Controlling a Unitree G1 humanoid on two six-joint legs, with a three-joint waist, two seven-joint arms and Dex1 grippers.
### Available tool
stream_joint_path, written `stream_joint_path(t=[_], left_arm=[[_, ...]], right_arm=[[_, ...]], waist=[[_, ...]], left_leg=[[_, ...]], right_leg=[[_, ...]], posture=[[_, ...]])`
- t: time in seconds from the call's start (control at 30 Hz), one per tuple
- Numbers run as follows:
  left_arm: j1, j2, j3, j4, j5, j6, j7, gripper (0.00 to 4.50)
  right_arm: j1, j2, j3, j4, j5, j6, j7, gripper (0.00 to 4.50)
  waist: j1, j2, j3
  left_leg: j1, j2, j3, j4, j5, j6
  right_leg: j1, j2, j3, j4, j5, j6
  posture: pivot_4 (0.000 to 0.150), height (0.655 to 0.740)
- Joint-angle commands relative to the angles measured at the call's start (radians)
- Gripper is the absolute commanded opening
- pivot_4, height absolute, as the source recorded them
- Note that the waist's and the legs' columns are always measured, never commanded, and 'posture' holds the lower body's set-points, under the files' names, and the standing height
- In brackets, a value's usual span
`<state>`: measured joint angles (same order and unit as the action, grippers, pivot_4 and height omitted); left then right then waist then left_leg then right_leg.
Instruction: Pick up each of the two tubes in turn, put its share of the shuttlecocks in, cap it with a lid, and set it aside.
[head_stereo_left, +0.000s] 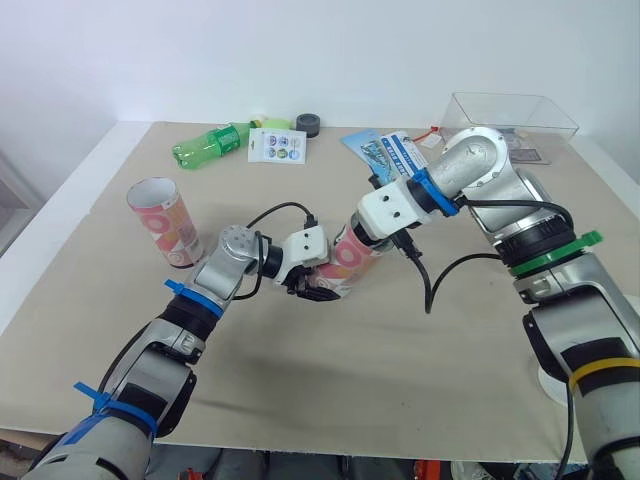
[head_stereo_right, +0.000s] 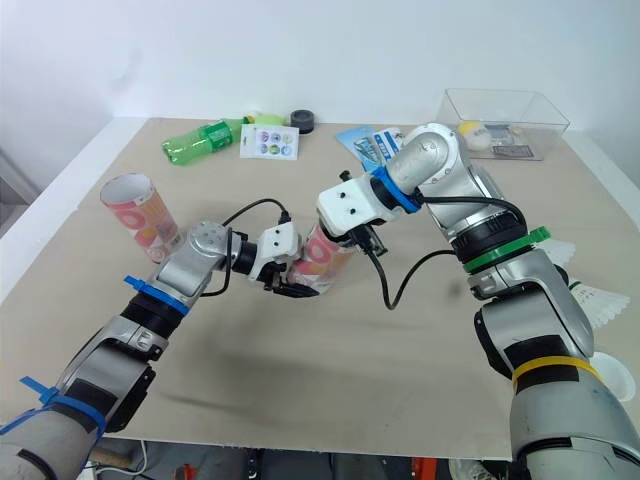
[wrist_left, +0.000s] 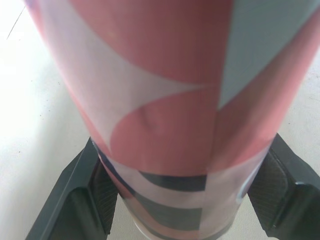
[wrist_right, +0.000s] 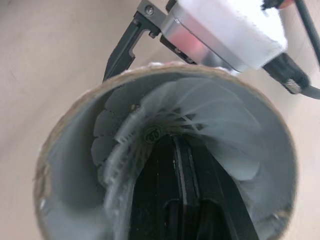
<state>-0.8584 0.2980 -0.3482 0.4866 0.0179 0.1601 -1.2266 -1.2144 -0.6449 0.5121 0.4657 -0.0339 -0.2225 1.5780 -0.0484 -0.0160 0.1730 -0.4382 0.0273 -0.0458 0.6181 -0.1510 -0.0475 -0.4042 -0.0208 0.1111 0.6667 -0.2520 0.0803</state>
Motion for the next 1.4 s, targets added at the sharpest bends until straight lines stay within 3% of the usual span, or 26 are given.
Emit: stream_joint_path(t=[0.03,0.4,0.53,0.63,0.87,1.03,1.4], left_arm=[[0.01,-0.006,-0.016,-0.022,0.002,-0.004,0.0,3.04],[0.005,-0.019,-0.002,0.012,-0.004,-0.024,0.009,3.04],[0.008,-0.024,0.011,0.027,-0.014,-0.037,0.013,3.04],[0.015,-0.035,0.033,0.056,-0.025,-0.065,0.037,3.04],[0.116,-0.118,0.143,0.05,-0.119,-0.152,0.145,3.04],[0.256,-0.162,0.126,-0.011,-0.118,-0.254,0.205,3.04],[0.372,-0.173,0.053,-0.081,-0.075,-0.312,0.252,3.04]], right_arm=[[-0.056,-0.018,-0.006,-0.037,0.06,-0.011,0.036,0.1],[-0.031,-0.261,-0.086,-0.268,0.327,0.171,0.036,0.1],[0.05,-0.325,-0.216,-0.364,0.447,0.357,0.015,0.1],[0.148,-0.338,-0.364,-0.43,0.57,0.539,-0.099,0.1],[0.543,-0.222,-0.694,-0.587,0.66,0.698,-0.496,0.1],[0.76,-0.151,-0.753,-0.671,0.606,0.688,-0.658,0.1],[0.974,-0.072,-0.776,-0.669,0.606,0.643,-0.699,0.1]], waist=[[0.0,0.0,0.0],[0.004,0.0,0.0],[0.005,0.0,0.0],[0.006,0.0,0.0],[0.007,-0.001,0.0],[0.003,0.002,0.0],[0.003,0.001,0.0]], left_leg=[[0.0,0.0,0.0,0.0,0.0,0.0],[-0.001,-0.001,0.0,-0.001,0.0,0.0],[-0.001,-0.002,-0.001,-0.001,0.0,0.0],[-0.001,-0.002,0.0,-0.001,0.0,0.0],[-0.002,-0.001,-0.001,0.0,0.0,0.0],[-0.001,-0.002,-0.001,-0.001,0.0,0.001],[0.001,-0.002,0.0,0.002,0.002,0.003]], right_leg=[[0.0,0.0,0.0,0.0,0.0,0.0],[0.0,-0.001,0.0,0.0,-0.002,0.0],[0.0,-0.002,0.0,-0.001,-0.002,0.0],[0.0,-0.002,0.0,-0.001,-0.002,0.0],[0.001,-0.002,0.0,-0.001,-0.001,0.0],[0.0,-0.001,0.001,0.001,-0.001,0.0],[0.003,-0.001,0.001,-0.001,0.001,-0.001]], posture=[[0.15,0.74],[0.15,0.74],[0.15,0.74],[0.15,0.74],[0.15,0.74],[0.15,0.74],[0.15,0.74]])
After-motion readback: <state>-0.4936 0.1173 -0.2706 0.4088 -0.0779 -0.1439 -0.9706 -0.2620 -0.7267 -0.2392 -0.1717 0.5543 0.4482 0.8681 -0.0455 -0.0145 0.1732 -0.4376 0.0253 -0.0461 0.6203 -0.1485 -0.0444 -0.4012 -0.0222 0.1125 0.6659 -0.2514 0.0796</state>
